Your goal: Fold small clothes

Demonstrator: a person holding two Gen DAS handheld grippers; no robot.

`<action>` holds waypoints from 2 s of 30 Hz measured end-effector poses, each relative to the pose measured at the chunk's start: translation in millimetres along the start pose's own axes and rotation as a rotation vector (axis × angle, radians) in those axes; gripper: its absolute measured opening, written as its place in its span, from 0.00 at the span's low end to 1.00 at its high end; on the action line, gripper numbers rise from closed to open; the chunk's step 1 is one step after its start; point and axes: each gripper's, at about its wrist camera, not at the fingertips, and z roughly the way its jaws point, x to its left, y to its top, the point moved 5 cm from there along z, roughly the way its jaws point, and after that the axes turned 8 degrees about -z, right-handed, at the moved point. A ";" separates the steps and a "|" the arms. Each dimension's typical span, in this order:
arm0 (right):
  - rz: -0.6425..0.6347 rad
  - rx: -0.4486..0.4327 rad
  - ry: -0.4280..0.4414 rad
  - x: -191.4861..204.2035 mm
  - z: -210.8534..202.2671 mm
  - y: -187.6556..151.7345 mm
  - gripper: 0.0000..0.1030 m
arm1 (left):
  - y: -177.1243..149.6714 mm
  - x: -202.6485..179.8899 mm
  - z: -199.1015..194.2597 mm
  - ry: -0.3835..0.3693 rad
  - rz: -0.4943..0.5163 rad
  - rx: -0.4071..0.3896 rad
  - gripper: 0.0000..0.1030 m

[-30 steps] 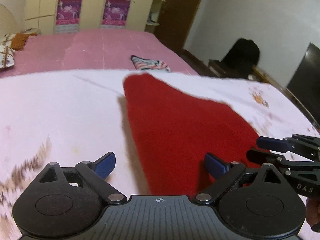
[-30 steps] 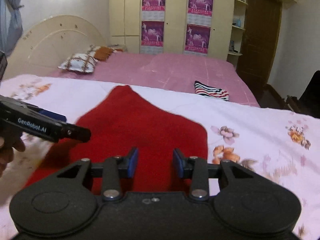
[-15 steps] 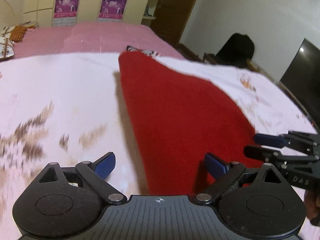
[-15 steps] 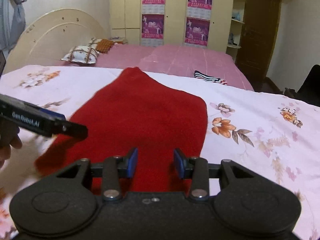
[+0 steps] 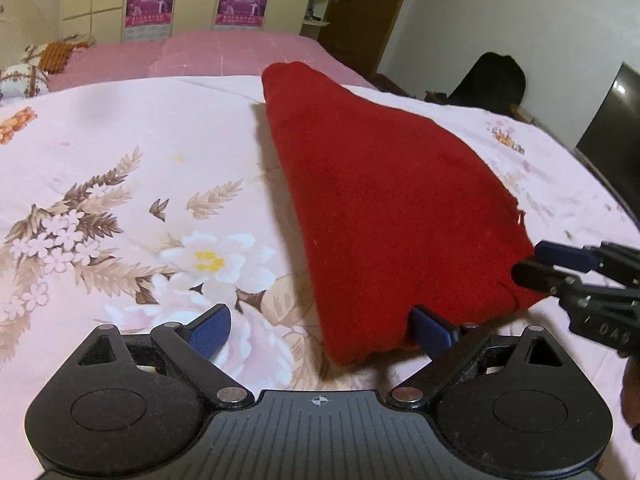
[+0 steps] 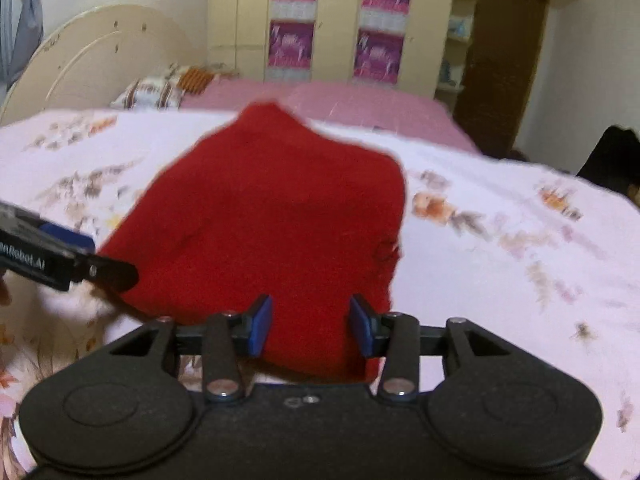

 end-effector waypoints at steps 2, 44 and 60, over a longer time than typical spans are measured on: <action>0.004 0.070 0.011 -1.2 11.6 -7.0 0.42 | -2.6 2.0 1.4 -0.001 -0.007 0.010 0.93; 0.764 0.080 0.514 -143.1 109.5 -11.3 0.77 | 75.9 42.6 75.7 -0.446 -0.359 0.156 0.76; 0.539 0.160 0.641 -95.8 117.5 20.6 0.67 | 87.5 28.2 91.5 -0.503 -0.302 0.175 0.76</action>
